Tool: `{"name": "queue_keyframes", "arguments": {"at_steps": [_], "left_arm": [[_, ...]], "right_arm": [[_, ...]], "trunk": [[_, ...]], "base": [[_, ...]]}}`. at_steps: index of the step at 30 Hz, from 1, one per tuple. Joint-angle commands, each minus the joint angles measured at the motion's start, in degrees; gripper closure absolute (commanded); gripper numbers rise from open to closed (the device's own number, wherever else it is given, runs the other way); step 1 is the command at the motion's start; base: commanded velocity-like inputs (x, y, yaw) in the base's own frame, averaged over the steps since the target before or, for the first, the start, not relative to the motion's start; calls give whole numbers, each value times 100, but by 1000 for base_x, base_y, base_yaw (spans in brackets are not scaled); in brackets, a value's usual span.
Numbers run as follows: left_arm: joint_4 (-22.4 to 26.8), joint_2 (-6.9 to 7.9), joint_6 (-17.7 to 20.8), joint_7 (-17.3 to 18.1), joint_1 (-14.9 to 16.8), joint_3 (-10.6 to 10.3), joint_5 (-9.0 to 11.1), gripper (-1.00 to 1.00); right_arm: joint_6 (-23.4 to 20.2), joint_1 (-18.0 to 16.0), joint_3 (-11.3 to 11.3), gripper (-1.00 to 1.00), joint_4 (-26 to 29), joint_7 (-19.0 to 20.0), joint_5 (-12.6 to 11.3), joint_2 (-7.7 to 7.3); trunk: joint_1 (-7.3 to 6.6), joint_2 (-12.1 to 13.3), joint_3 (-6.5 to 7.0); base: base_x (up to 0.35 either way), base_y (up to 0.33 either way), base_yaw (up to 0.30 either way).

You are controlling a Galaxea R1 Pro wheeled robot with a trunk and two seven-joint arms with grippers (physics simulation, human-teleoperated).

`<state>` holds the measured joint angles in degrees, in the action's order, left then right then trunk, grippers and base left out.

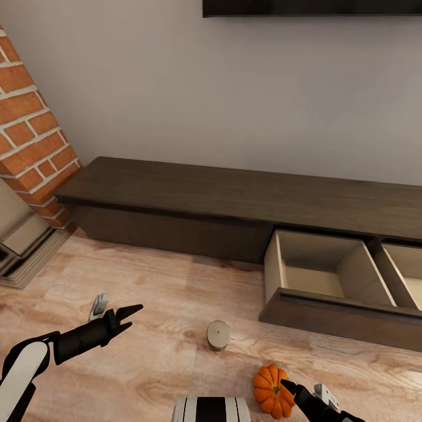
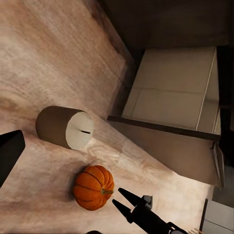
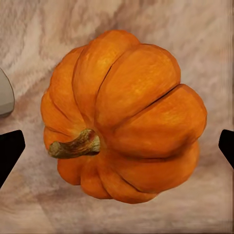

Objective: Place each of the two pumpkins and all three candles from the living room inside a cabinet in the living room (use any cabinet), then make sure every cabinet is closed, and position the cauldron so it is next to a table in the living room.

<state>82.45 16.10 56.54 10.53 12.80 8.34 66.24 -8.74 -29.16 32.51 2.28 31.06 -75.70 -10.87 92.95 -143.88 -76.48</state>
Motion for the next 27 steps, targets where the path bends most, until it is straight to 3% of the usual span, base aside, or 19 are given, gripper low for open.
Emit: {"name": "queue_keyframes", "arguments": {"at_steps": [1, 16, 21, 27], "left_arm": [[-1, -1, 24, 54, 3, 5, -36, -100], [12, 8, 32, 63, 3, -5, 33, -100], [16, 8, 32, 63, 3, -1, 37, -100], [17, 14, 32, 63, 3, -7, 82, -100]], "right_arm": [[-33, -2, 30, -100, 1, 14, -60, -3], [-31, -2, 34, -100, 1, 14, -59, 0], [-31, -2, 38, -100, 1, 14, -59, 6], [-23, -2, 163, -100, 1, 14, -66, 6]], "trunk": [[1, -3, -27], [14, -10, -137], [27, -16, -248], [32, -19, -292]], "base": [[0, 0, 0], [0, 0, 0], [0, 0, 0], [0, 0, 0]]}}
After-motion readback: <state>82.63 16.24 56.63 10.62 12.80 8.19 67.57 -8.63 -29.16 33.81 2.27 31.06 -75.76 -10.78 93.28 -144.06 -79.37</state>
